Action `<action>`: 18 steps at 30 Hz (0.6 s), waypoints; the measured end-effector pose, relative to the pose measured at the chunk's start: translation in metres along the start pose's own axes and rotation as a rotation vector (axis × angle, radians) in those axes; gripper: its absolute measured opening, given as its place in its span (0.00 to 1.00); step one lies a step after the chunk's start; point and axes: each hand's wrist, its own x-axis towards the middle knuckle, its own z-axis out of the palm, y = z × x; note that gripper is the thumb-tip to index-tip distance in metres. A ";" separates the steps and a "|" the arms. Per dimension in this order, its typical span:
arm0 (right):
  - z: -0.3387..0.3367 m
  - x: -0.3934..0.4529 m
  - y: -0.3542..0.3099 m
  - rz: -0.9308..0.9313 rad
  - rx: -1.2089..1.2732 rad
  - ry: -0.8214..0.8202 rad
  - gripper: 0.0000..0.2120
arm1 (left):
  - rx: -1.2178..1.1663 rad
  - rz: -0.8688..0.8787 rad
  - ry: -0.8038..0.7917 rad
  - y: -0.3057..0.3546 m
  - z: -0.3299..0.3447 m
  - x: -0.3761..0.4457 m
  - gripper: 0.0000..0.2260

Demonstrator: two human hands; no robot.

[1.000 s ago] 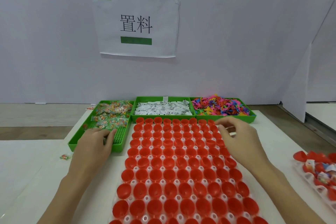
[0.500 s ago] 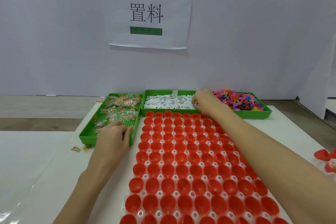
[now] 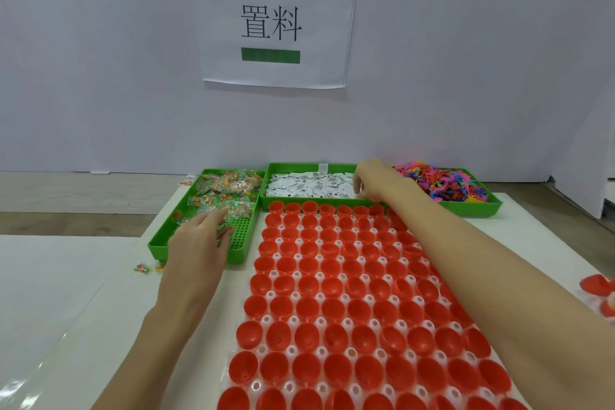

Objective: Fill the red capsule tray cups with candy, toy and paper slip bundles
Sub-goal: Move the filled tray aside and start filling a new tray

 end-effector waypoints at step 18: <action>0.007 0.002 -0.009 0.081 -0.004 0.061 0.11 | -0.049 0.112 0.031 0.001 -0.004 -0.001 0.06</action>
